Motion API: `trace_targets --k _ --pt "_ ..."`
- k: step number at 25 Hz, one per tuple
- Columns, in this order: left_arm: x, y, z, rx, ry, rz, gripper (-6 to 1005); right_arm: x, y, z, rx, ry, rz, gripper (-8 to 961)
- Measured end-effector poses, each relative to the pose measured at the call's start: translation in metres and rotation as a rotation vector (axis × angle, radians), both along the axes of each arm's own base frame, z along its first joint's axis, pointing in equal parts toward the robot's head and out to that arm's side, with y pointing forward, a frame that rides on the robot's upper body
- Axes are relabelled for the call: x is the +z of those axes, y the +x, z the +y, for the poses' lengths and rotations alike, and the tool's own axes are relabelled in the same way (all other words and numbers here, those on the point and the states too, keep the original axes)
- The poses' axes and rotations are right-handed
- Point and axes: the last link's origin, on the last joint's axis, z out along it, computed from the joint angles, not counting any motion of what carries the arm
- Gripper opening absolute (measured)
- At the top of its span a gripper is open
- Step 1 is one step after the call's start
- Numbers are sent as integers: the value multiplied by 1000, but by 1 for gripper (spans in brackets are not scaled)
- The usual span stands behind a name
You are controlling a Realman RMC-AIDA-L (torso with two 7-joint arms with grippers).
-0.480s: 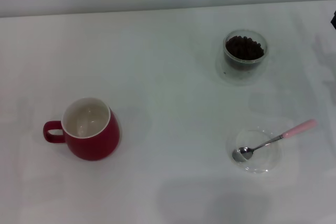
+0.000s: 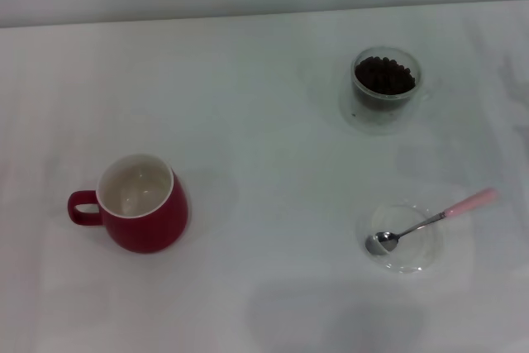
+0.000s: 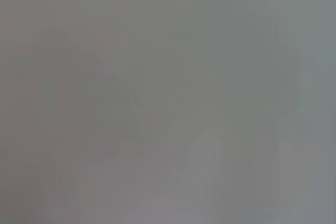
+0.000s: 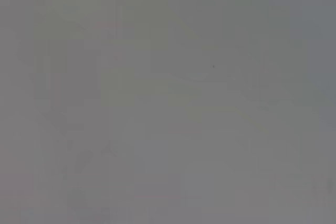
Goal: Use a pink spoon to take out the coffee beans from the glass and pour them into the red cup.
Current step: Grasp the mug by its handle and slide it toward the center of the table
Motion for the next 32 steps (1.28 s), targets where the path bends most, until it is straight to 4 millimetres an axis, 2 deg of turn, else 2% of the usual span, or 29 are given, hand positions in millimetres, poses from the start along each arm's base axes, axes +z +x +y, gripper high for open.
trace_targets --k 9,13,20,31,32 --pt "-5 -6 -38 -13 -35 20 754 5 -8 12 25 11 -4 865" --pt "-19 -2 -50 -59 -139 45 754 7 -12 18 38 15 -9 866" --pt "-42 8 -52 -159 -324 103 754 3 -20 25 55 8 -1 865" --pt "-52 8 -46 -214 -464 200 754 2 -19 23 50 10 5 866" --pt "-57 10 -39 -224 -503 221 754 2 -19 23 49 10 5 866"
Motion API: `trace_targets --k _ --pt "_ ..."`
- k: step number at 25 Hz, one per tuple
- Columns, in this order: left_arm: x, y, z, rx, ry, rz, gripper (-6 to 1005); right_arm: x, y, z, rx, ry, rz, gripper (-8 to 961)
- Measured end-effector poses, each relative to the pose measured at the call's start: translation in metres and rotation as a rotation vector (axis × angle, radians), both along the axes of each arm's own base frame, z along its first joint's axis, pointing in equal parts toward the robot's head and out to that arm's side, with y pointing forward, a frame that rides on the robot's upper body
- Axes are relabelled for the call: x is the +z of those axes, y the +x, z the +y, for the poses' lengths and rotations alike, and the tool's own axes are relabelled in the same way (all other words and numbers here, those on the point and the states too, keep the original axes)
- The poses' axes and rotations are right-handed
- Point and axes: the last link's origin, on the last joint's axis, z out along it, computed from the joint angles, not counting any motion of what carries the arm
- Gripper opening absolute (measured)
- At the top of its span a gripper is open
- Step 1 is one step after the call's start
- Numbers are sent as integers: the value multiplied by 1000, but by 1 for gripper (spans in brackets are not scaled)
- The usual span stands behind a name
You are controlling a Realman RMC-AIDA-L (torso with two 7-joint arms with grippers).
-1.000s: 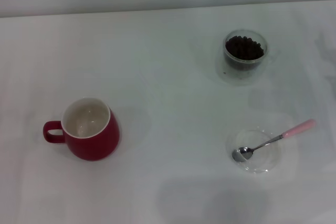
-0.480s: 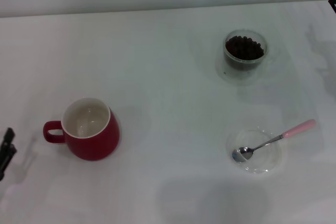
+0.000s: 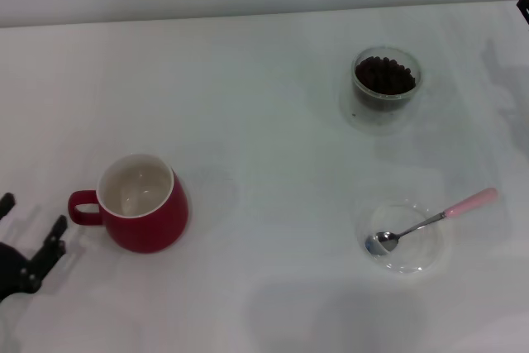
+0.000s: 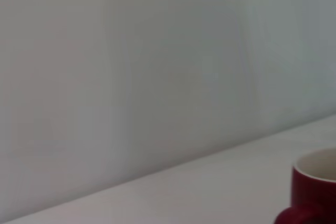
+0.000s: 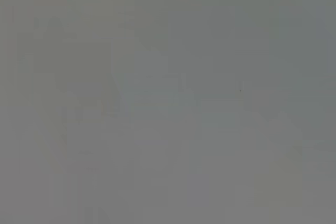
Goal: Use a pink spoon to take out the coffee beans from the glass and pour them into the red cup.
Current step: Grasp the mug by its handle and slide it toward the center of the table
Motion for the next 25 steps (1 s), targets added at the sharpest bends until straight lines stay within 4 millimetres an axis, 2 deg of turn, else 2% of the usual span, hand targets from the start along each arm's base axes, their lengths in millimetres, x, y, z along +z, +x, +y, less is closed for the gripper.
trace_targets --k 11,19,25 --pt "-8 5 19 -6 -43 35 753 3 0 2 3 8 -5 866" --pt "-11 8 26 -11 -50 38 642 5 -2 5 9 10 -10 866" --pt "-17 16 34 -23 -59 20 601 6 -5 8 18 12 -11 866"
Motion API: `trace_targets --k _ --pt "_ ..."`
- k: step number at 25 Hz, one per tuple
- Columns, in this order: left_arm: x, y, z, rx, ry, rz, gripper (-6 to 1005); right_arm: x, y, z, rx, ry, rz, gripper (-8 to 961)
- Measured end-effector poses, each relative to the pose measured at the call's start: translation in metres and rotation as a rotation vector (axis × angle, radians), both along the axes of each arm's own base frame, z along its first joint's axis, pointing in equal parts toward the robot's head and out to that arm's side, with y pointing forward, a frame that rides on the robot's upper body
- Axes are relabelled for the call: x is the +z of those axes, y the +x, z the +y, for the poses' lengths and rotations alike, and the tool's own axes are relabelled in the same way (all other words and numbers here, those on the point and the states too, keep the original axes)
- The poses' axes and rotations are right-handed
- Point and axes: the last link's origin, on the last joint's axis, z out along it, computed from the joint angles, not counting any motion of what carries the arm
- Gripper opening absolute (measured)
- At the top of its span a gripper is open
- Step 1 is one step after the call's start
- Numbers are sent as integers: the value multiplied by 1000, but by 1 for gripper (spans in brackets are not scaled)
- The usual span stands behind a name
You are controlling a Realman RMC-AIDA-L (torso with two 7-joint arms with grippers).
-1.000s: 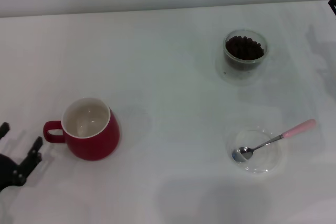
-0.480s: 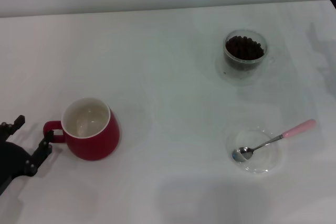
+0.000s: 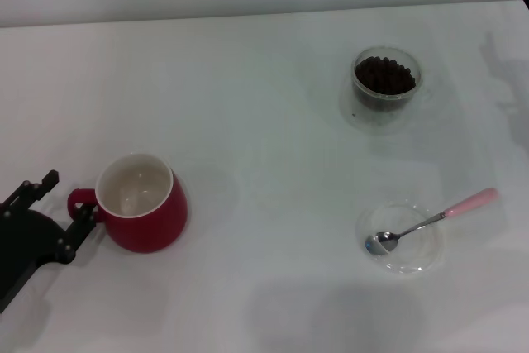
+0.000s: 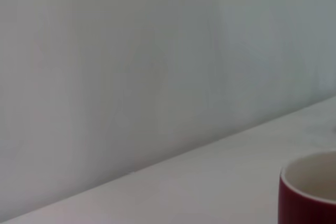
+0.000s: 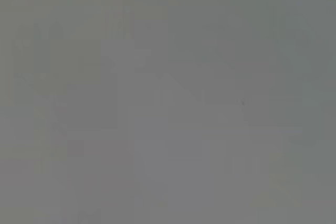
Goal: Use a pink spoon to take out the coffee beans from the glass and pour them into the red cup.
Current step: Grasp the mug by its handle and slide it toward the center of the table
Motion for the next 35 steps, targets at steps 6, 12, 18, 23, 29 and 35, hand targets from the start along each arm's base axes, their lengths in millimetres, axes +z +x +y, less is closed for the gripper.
trace_targets --k 6,12,18,23,29,35 --pt "-4 6 2 -9 -4 -20 534 0 -2 1 8 3 -1 866" --pt "-7 9 1 -10 -6 -39 468 1 -3 2 11 5 -2 865" --pt "-9 11 1 -10 -8 -45 332 2 -3 2 12 6 -4 865" --pt "-11 13 0 -10 -11 -56 163 2 -1 1 9 5 -5 865" --pt "-14 14 0 -4 -17 -61 147 1 -1 0 8 2 -7 865" --pt "-22 21 0 -41 -33 -25 145 2 -1 0 11 1 -12 865"
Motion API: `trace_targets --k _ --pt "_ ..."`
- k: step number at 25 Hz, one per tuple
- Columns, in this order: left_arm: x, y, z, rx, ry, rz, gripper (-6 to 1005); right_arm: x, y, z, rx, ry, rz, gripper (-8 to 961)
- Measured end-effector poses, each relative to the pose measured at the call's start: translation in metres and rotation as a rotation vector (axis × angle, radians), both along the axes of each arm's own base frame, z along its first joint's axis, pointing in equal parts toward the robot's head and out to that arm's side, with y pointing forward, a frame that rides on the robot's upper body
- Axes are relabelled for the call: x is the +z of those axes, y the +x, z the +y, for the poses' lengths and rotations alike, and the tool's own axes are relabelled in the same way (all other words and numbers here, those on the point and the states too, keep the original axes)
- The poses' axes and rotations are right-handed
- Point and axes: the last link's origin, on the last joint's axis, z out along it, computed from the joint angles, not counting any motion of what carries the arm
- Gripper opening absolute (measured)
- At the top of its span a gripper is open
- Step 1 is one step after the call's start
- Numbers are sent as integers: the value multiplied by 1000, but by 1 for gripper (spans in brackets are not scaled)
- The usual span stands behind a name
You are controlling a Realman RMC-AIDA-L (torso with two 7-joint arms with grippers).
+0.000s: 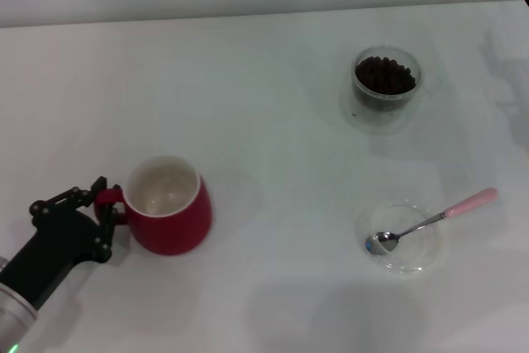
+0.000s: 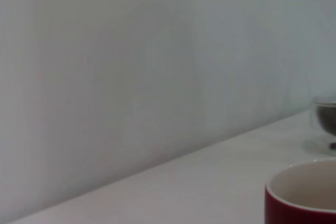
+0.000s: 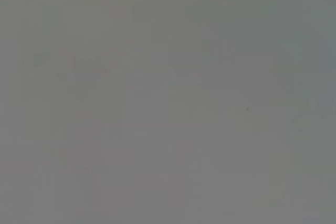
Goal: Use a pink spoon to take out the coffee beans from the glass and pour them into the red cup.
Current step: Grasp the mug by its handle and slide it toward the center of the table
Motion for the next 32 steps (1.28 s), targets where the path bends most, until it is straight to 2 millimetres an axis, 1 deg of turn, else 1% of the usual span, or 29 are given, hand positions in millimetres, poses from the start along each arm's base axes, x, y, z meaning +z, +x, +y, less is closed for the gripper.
trace_targets --k 6,13,18,25,32 --pt "-10 10 1 -67 -2 62 143 2 -1 2 6 2 -9 866" --pt "-17 25 8 -127 -31 57 140 3 -2 2 13 7 -11 862" --pt "-23 33 15 -141 -55 60 138 4 -5 2 29 18 -14 858" --pt "-29 35 15 -130 -73 64 127 4 -6 2 38 22 -15 854" --pt "-32 34 8 -133 -92 66 128 4 -7 3 41 21 -14 849"
